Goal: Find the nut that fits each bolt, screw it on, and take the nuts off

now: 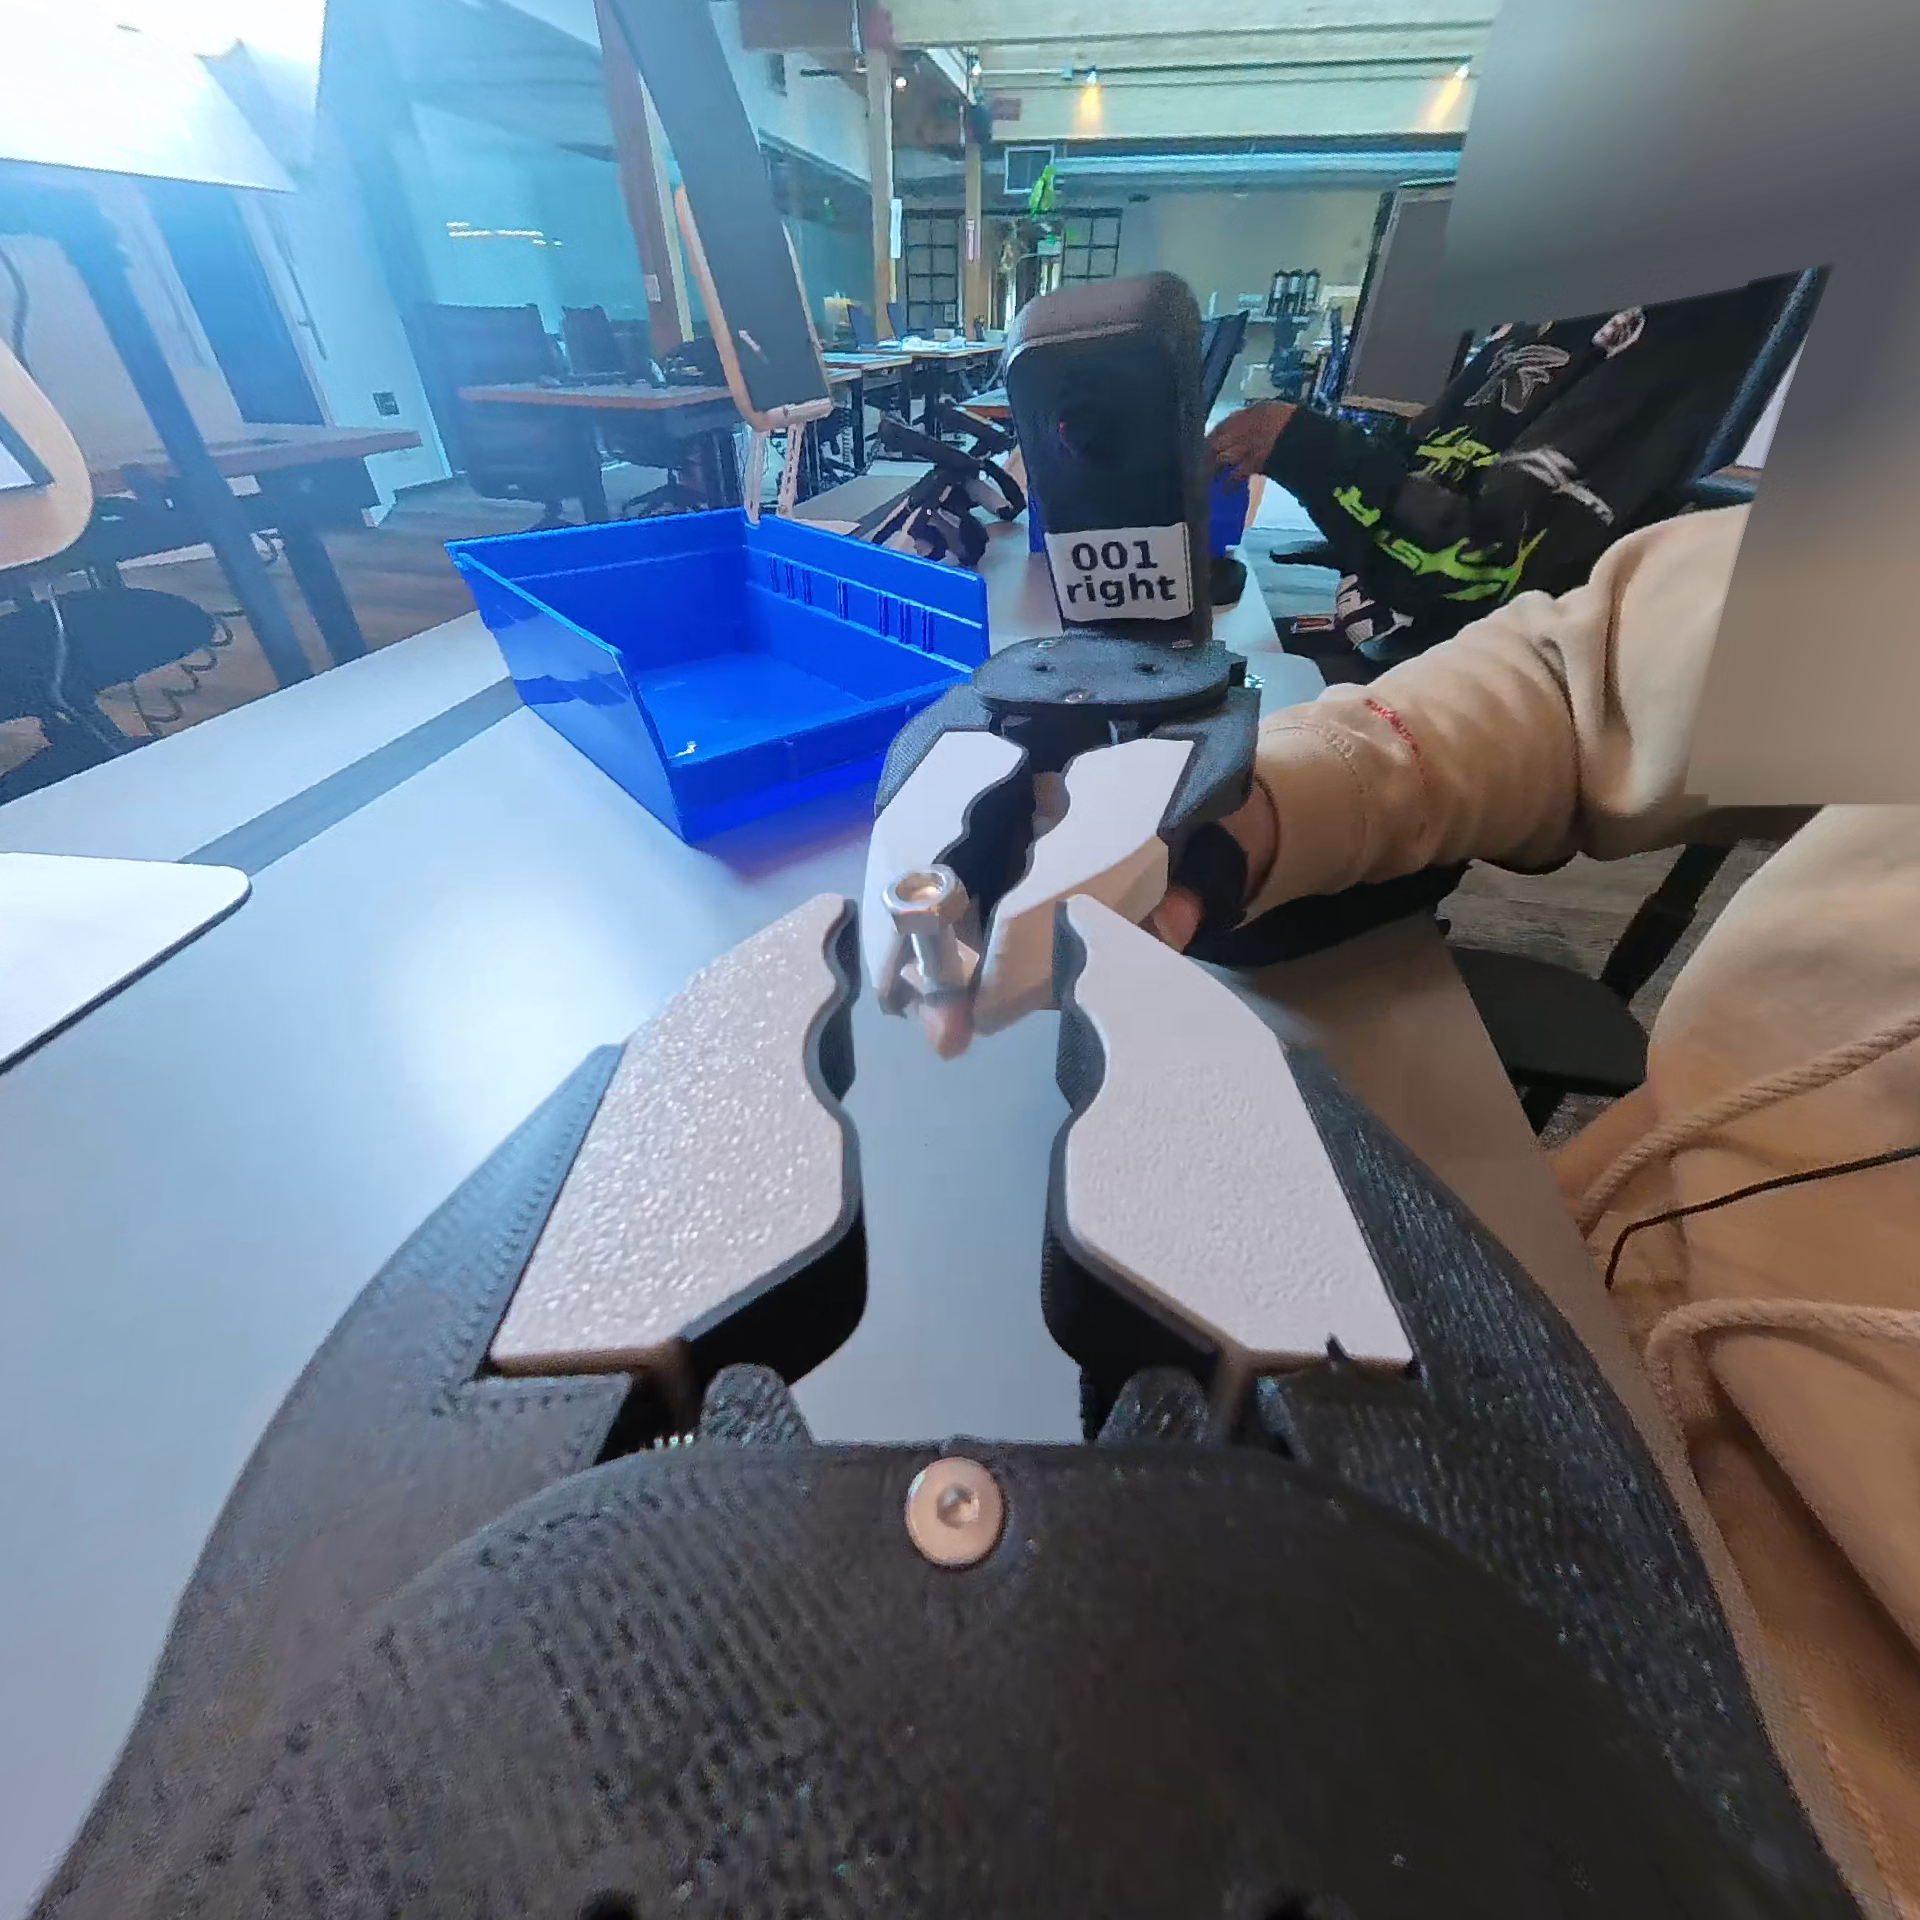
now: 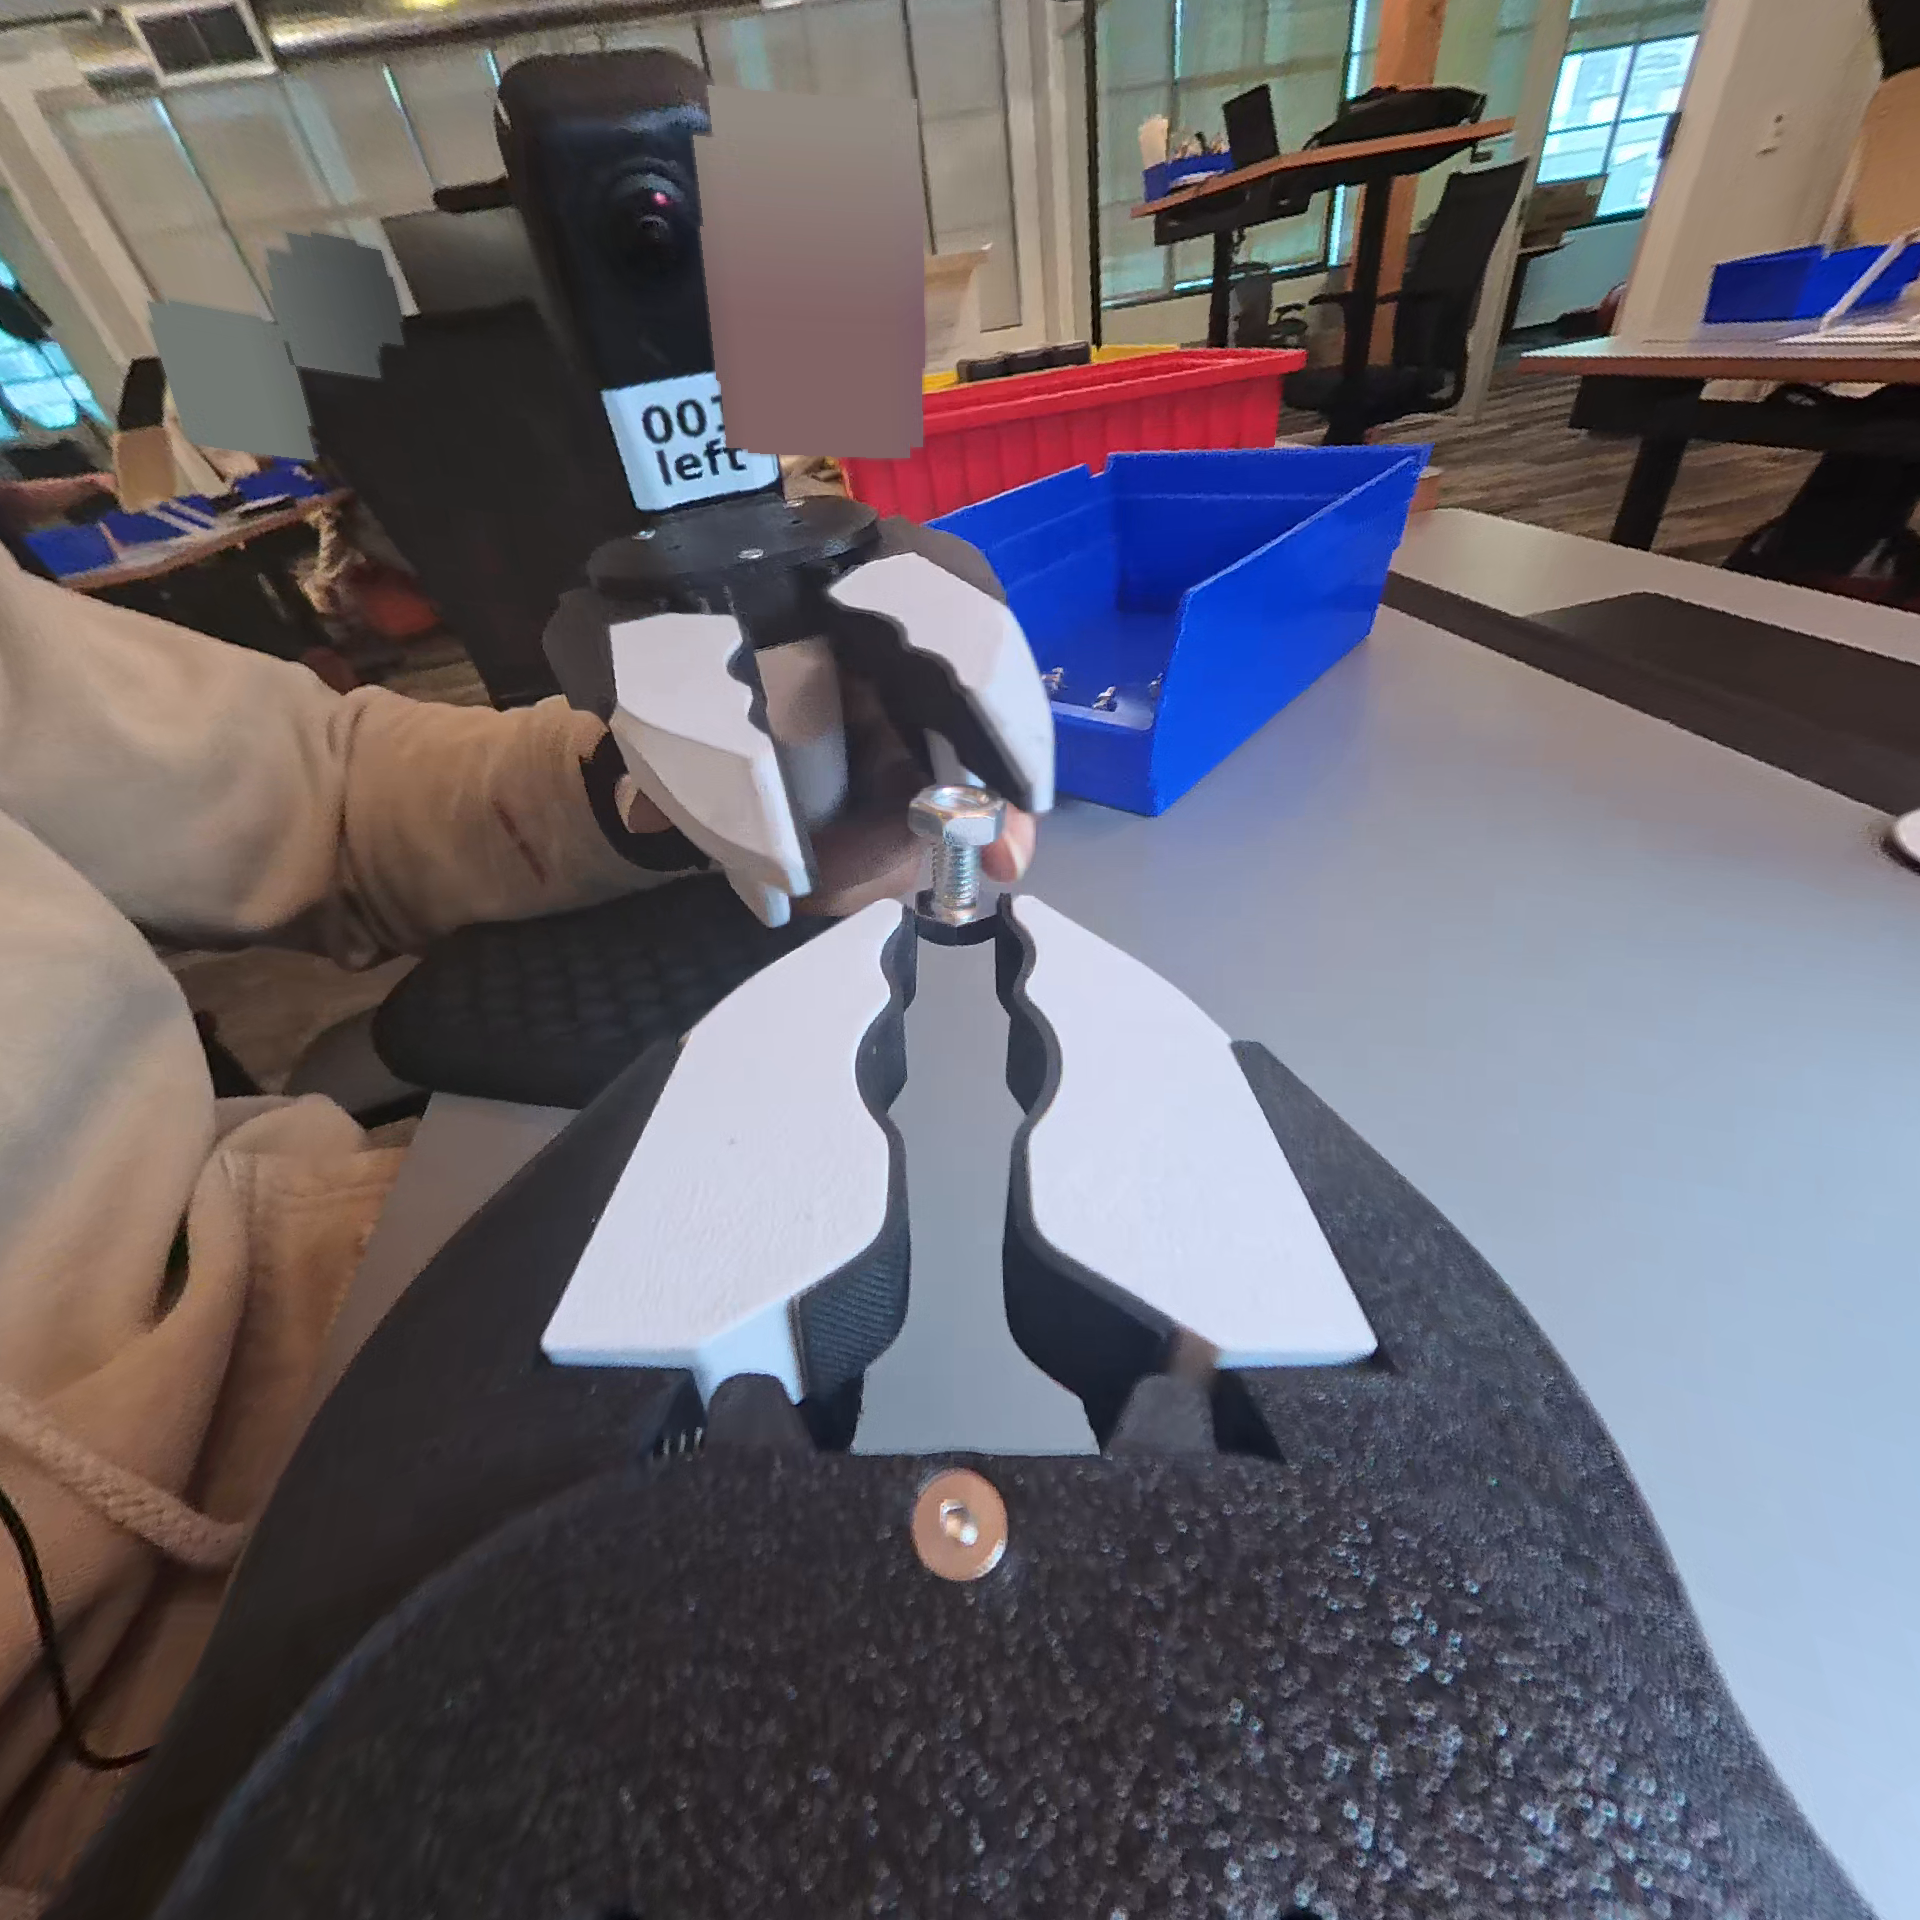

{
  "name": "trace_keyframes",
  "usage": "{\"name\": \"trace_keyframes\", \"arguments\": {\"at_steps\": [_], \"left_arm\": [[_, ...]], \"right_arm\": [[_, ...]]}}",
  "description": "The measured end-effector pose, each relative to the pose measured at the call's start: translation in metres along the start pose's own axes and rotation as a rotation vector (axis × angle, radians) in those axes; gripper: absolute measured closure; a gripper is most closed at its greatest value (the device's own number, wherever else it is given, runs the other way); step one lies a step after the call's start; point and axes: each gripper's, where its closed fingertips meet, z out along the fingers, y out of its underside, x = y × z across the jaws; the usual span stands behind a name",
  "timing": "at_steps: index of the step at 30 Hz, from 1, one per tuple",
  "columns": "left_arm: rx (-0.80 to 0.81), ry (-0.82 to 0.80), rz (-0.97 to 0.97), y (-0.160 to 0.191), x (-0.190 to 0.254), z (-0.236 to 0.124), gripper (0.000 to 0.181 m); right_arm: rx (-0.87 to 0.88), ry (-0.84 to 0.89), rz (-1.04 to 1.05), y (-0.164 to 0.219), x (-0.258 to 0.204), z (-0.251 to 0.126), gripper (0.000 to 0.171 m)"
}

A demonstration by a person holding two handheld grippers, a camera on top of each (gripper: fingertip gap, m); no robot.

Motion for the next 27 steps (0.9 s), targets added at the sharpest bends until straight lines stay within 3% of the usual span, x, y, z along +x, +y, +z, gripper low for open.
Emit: {"name": "trace_keyframes", "arguments": {"at_steps": [3, 5, 10, 13, 16, 18, 27], "left_arm": [[-0.033, 0.026, 0.003, 0.005, 0.005, 0.002, 0.146], [0.004, 0.103, -0.010, -0.003, 0.014, -0.005, 0.173], [0.027, 0.025, -0.005, -0.007, 0.001, -0.007, 0.165], [0.022, -0.019, -0.001, -0.004, -0.005, -0.003, 0.148], [-0.004, 0.001, 0.022, 0.000, 0.002, -0.001, 0.149], [0.009, 0.067, 0.006, -0.004, 0.010, -0.006, 0.175], [0.010, -0.041, 0.016, -0.001, -0.006, -0.001, 0.145]], "right_arm": [[0.001, 0.014, 0.003, -0.001, 0.003, -0.001, 0.157], [0.018, 0.057, 0.023, -0.004, 0.014, -0.006, 0.157], [0.019, 0.048, 0.017, -0.004, 0.012, -0.006, 0.157], [-0.009, 0.014, 0.002, 0.002, 0.003, 0.000, 0.157], [-0.012, 0.025, 0.007, 0.002, 0.006, -0.001, 0.157], [0.006, 0.060, 0.026, -0.001, 0.014, -0.005, 0.157], [-0.010, 0.008, -0.005, 0.001, 0.001, 0.000, 0.157]]}}
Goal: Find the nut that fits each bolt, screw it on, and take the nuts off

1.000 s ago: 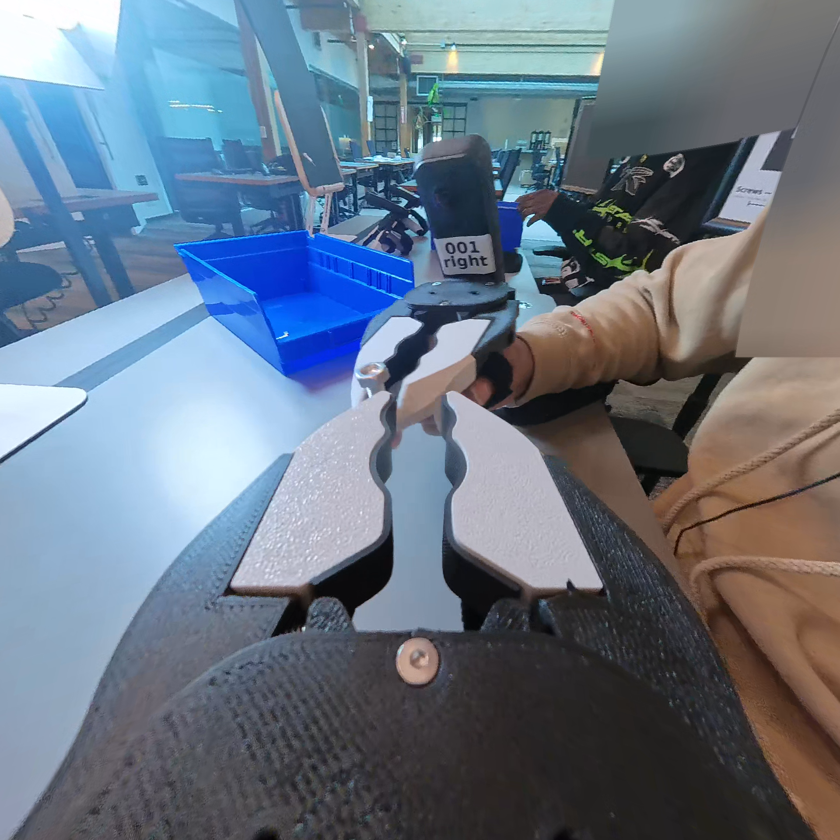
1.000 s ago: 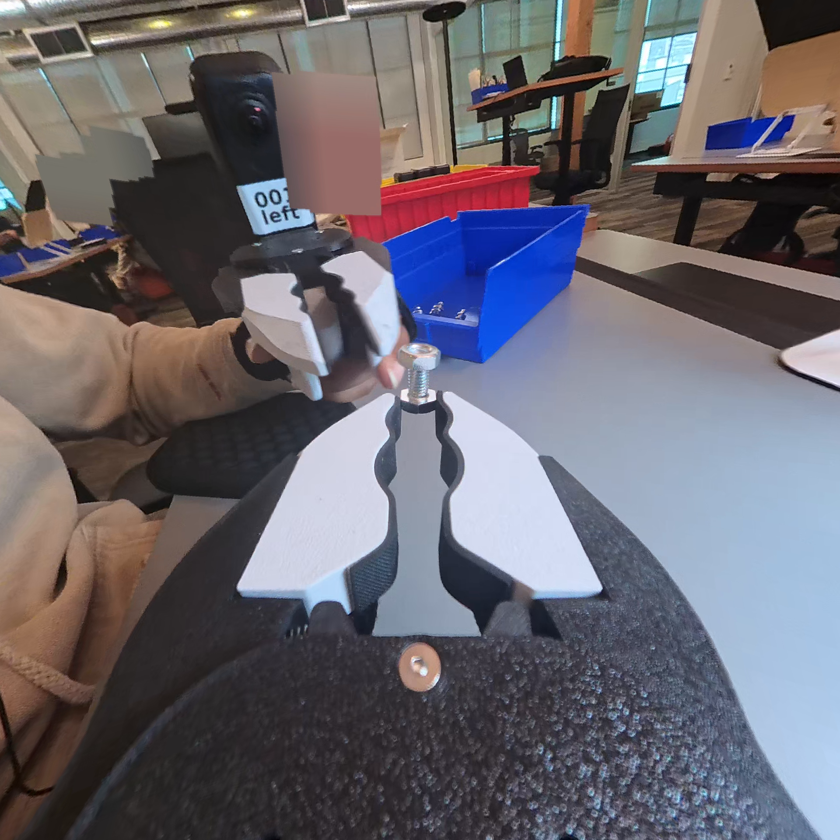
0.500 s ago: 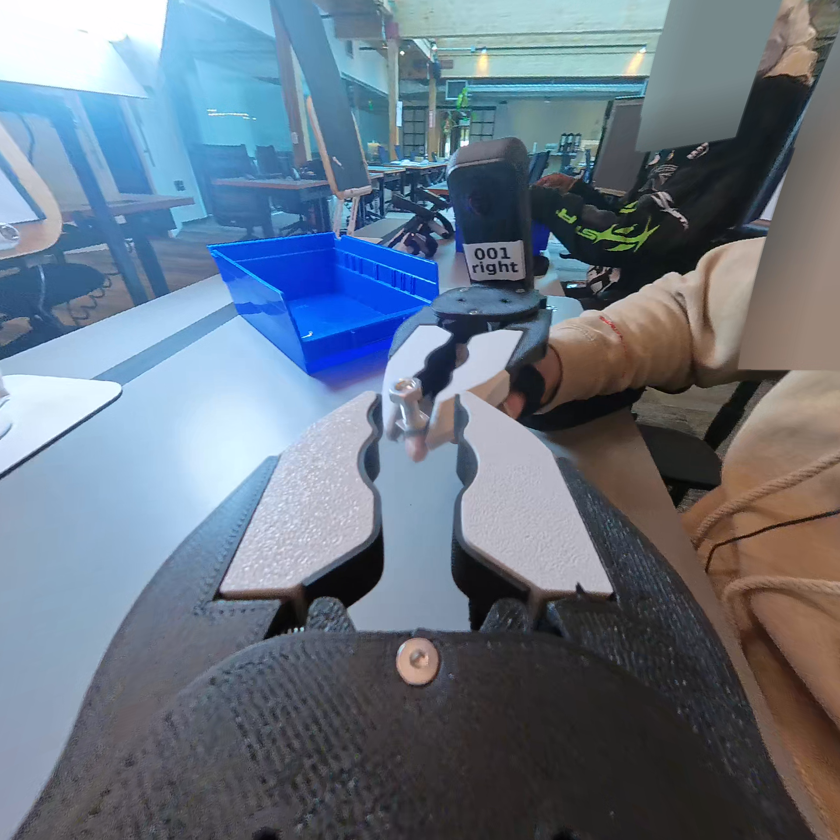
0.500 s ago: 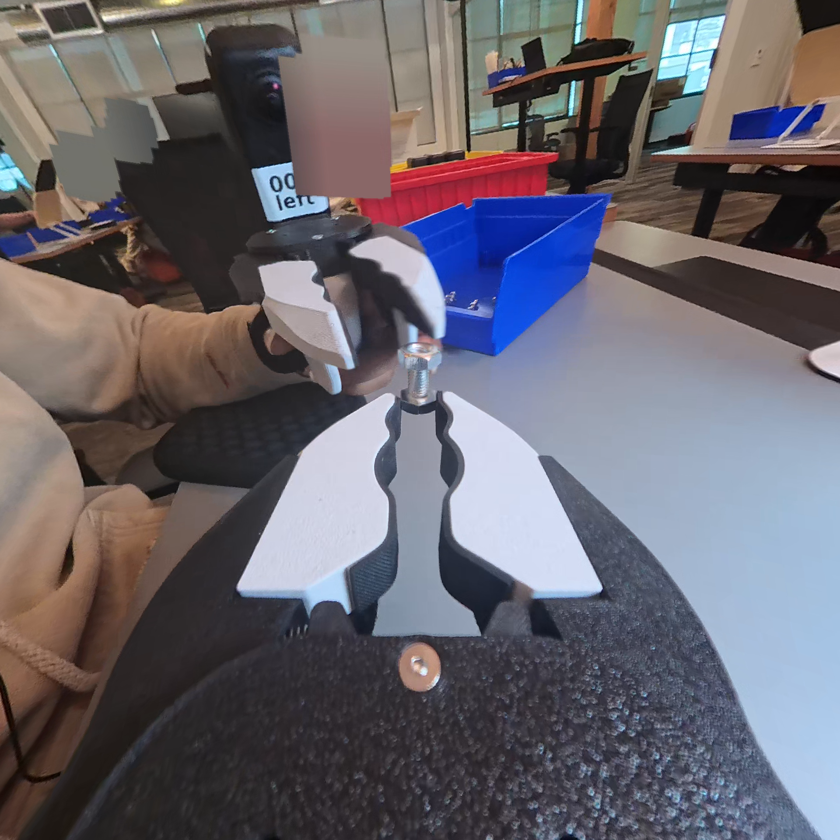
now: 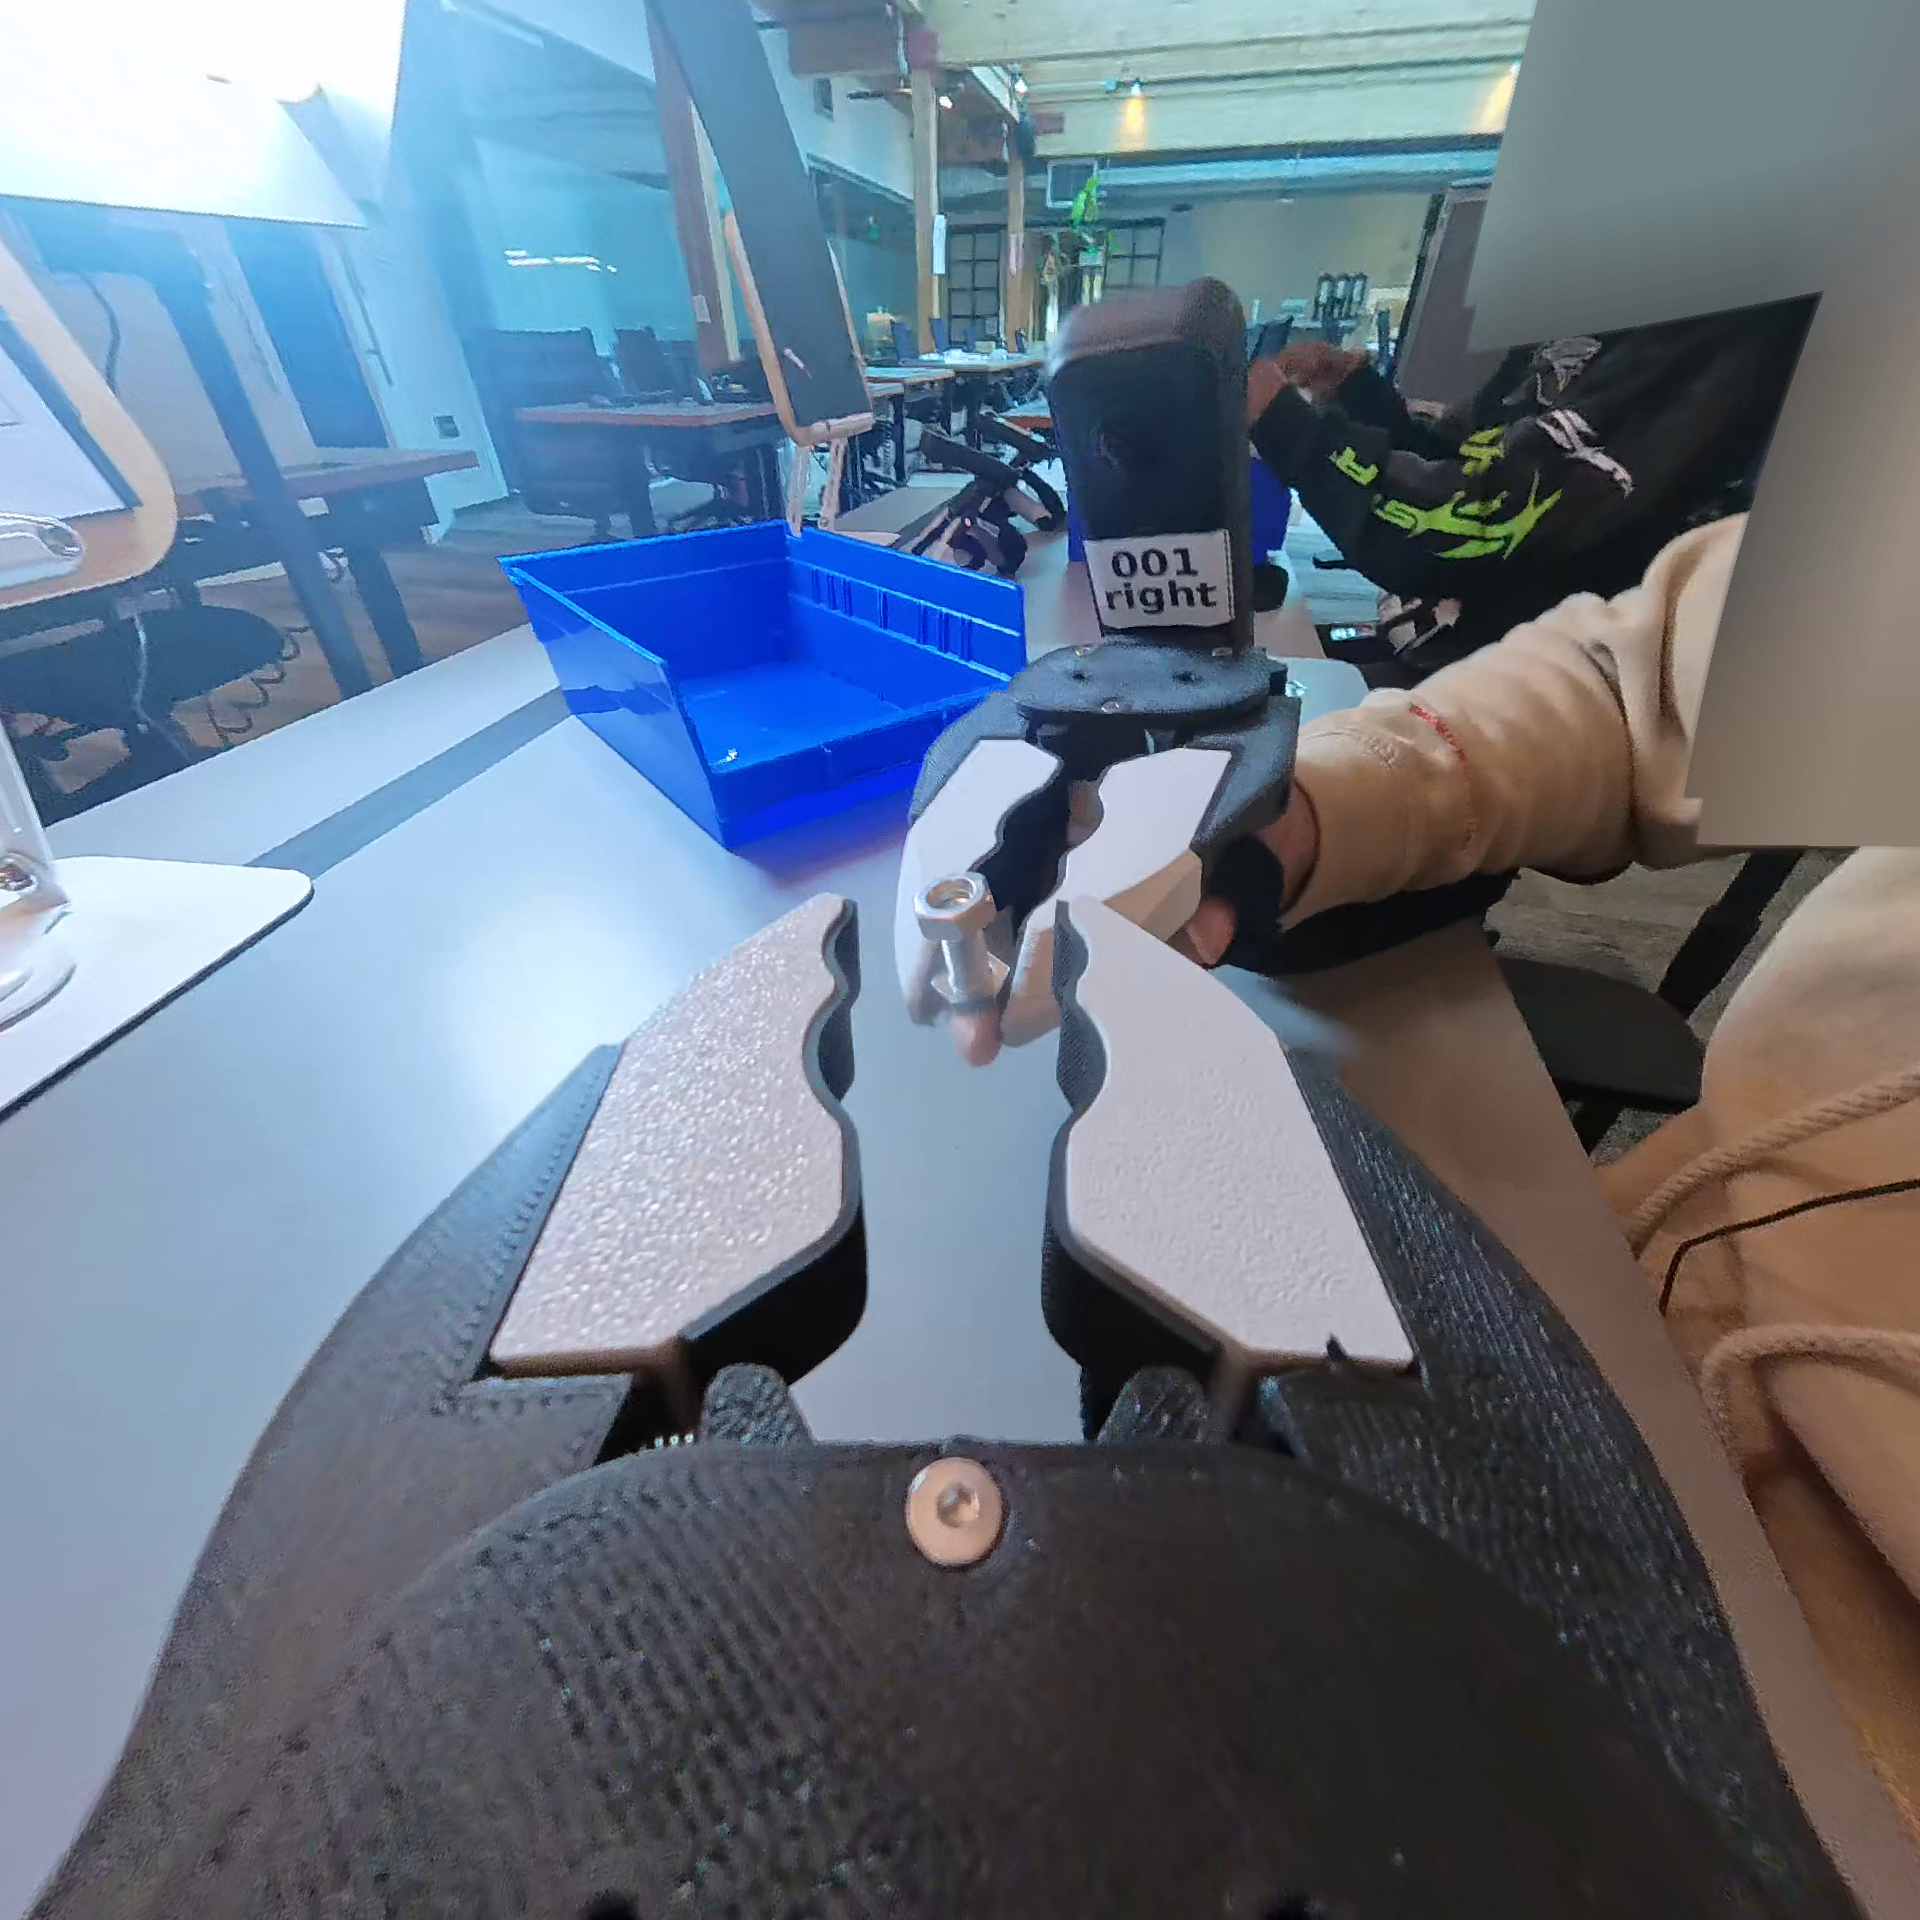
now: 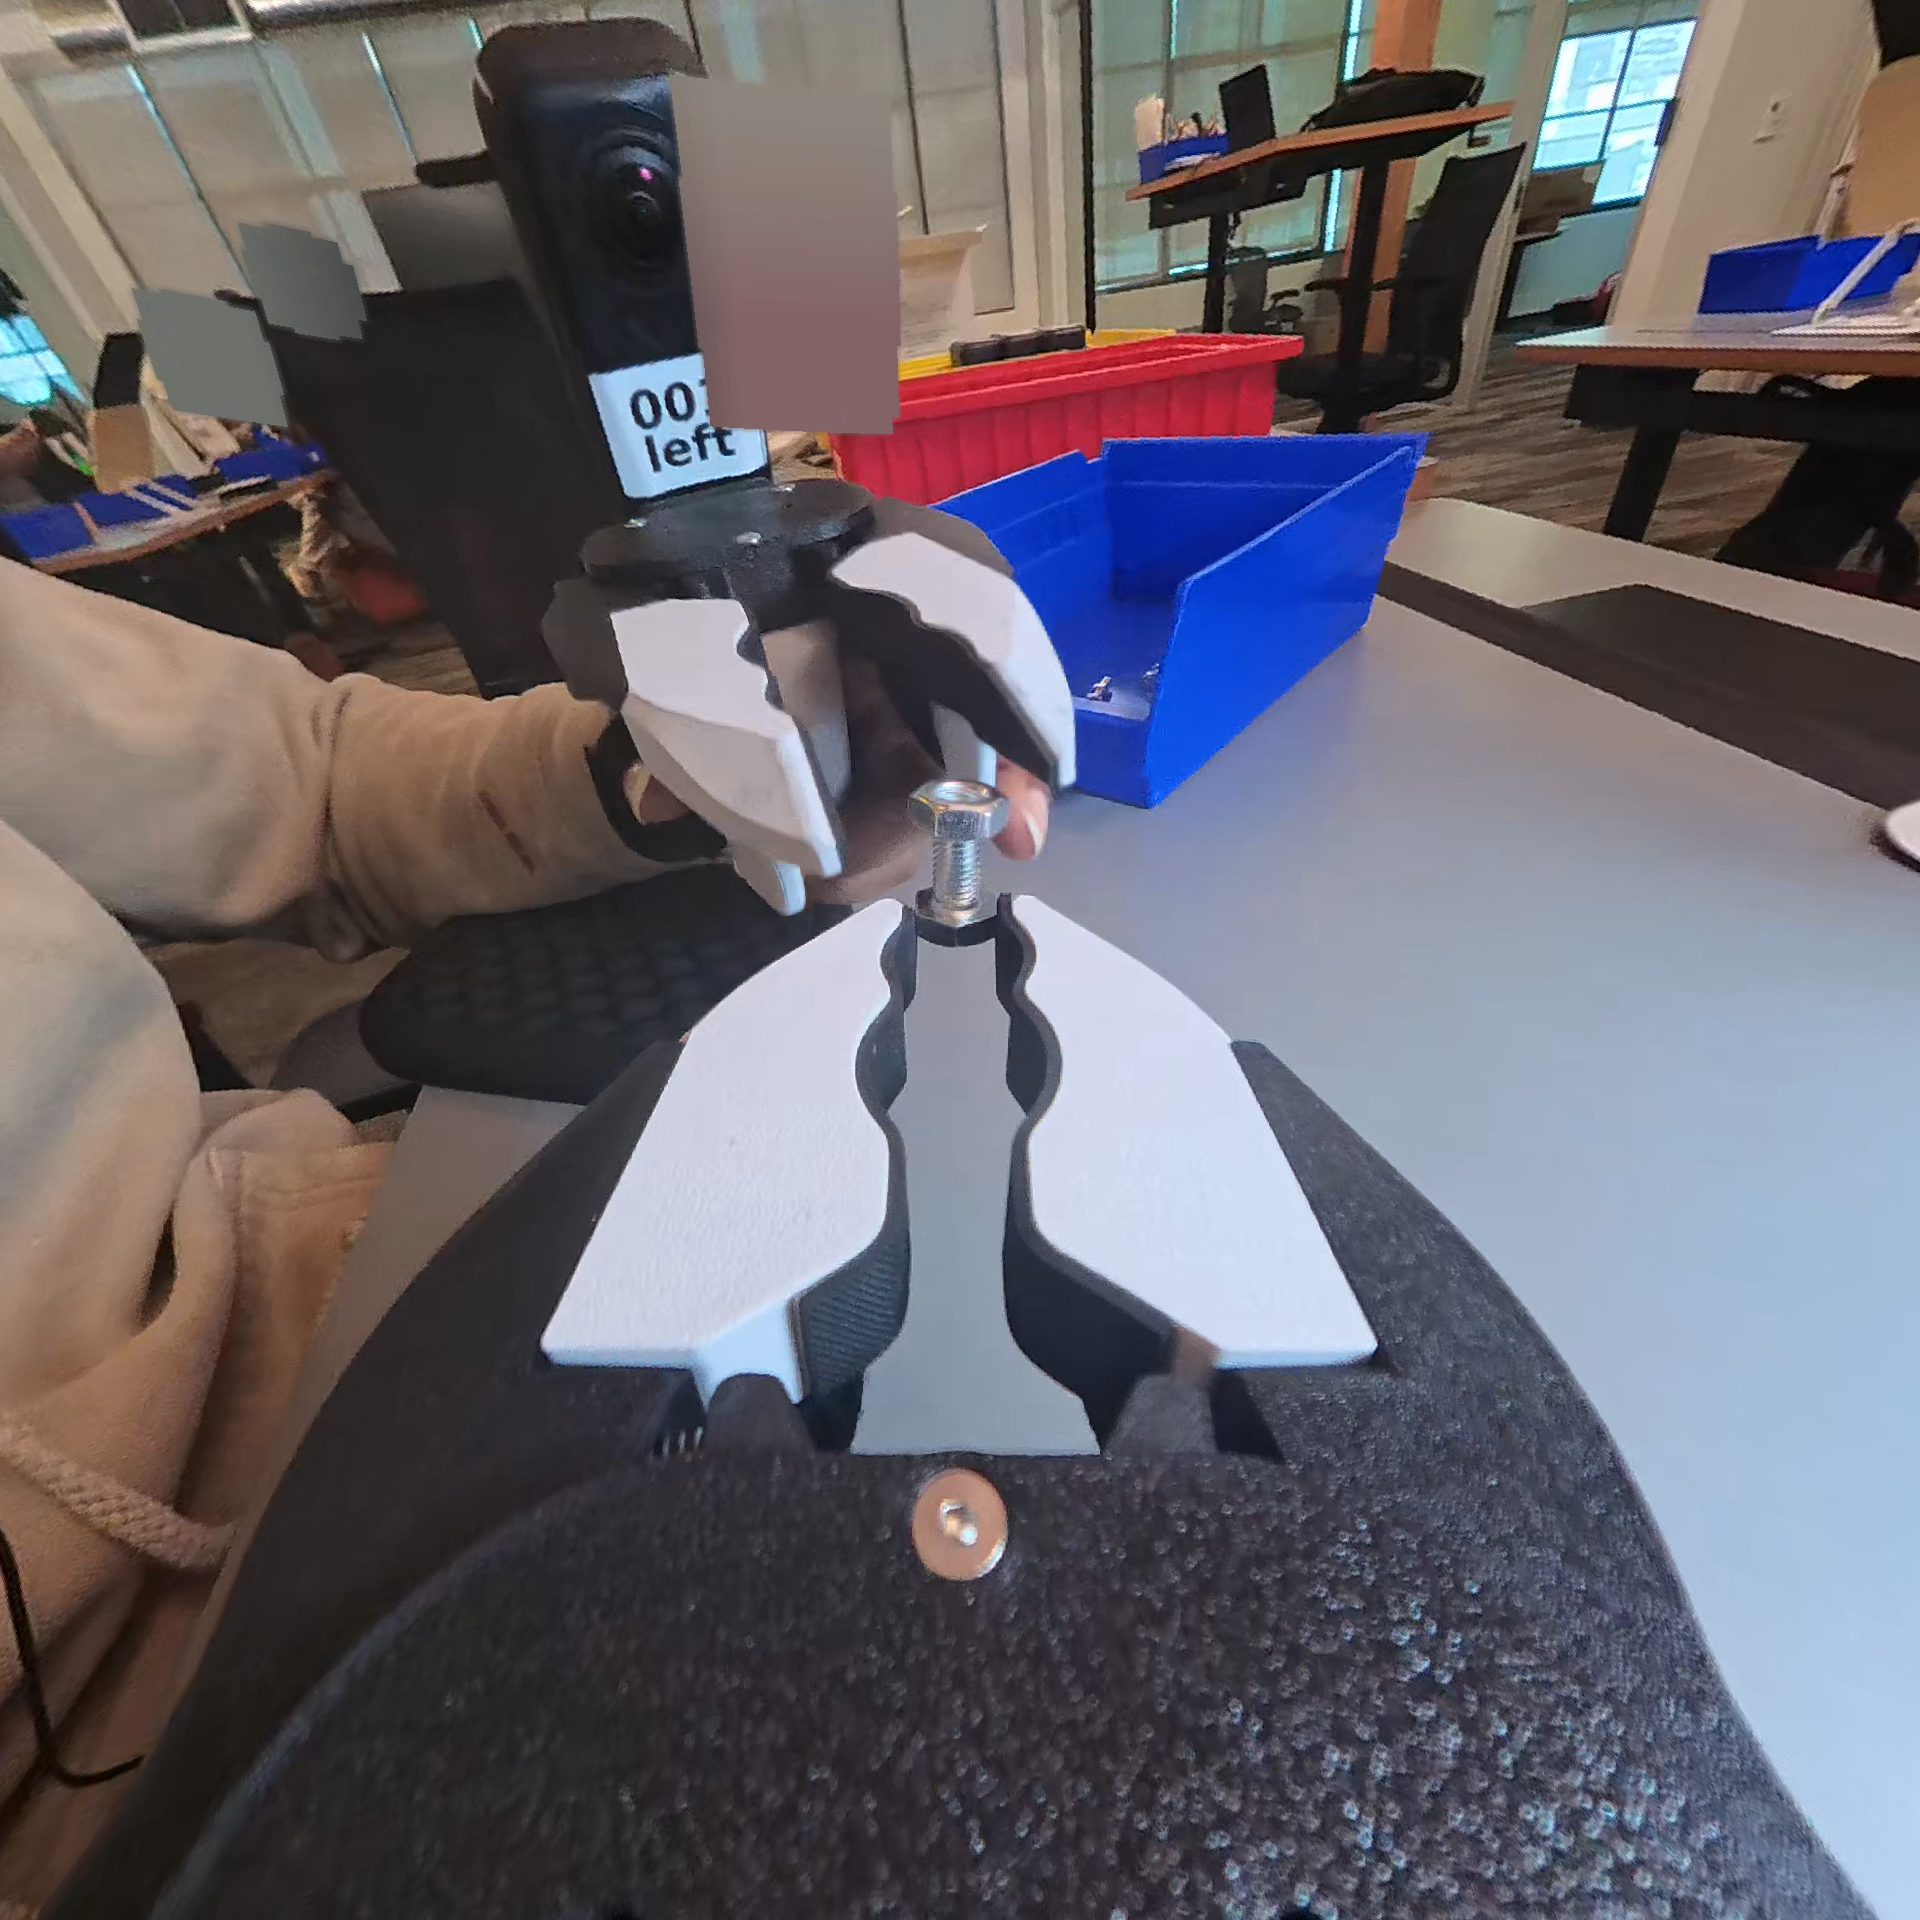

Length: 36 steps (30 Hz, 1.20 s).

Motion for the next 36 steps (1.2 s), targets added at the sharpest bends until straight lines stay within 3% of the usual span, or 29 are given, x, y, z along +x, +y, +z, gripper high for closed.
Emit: {"name": "trace_keyframes", "arguments": {"at_steps": [3, 4, 13, 18, 23, 31, 36], "left_arm": [[-0.011, 0.058, 0.011, 0.001, 0.011, 0.000, 0.157], [-0.005, 0.095, 0.011, -0.001, 0.016, -0.003, 0.173], [-0.024, 0.006, -0.081, 0.006, -0.007, -0.002, 0.161], [0.000, -0.148, -0.191, 0.008, -0.048, -0.016, 0.161], [0.006, -0.362, -0.163, 0.011, -0.086, -0.035, 0.161], [0.306, -0.684, -0.032, -0.046, -0.119, -0.104, 0.168], [0.363, -0.775, 0.025, -0.061, -0.123, -0.126, 0.168]], "right_arm": [[0.002, 0.029, 0.009, -0.001, 0.007, -0.003, 0.157], [0.012, 0.044, 0.020, -0.003, 0.012, -0.005, 0.157], [-0.005, 0.026, -0.027, 0.000, 0.006, -0.002, 0.157], [0.012, 0.053, -0.020, -0.004, 0.015, -0.008, 0.157], [0.018, 0.076, -0.008, -0.005, 0.021, -0.010, 0.157], [0.040, 0.116, -0.001, -0.011, 0.031, -0.016, 0.157], [0.058, 0.252, -0.044, -0.033, 0.060, -0.037, 0.157]]}}
